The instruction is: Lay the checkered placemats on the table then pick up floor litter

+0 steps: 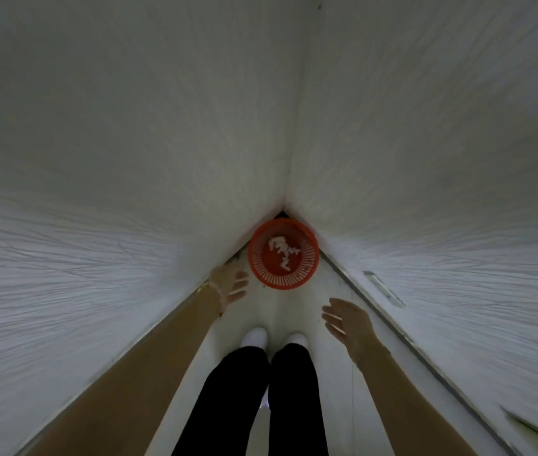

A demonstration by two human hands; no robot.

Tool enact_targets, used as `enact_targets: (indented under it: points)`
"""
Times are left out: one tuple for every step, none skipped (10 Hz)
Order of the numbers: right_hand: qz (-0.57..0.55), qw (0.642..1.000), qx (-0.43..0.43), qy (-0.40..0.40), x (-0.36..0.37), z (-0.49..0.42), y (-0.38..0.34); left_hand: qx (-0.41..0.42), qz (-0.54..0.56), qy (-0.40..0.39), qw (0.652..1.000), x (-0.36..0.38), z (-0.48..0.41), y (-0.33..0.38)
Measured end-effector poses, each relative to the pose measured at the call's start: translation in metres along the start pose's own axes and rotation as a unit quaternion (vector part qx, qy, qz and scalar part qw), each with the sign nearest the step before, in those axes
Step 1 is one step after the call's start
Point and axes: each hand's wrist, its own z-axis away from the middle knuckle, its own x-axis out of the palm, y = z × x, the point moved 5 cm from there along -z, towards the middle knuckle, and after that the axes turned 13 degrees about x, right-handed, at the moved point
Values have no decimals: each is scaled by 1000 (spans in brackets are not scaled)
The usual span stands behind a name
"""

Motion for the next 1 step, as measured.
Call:
enact_targets:
  points:
    - [23, 999, -19, 20, -15, 25, 7, 79, -69, -9, 994, -10, 27, 8]
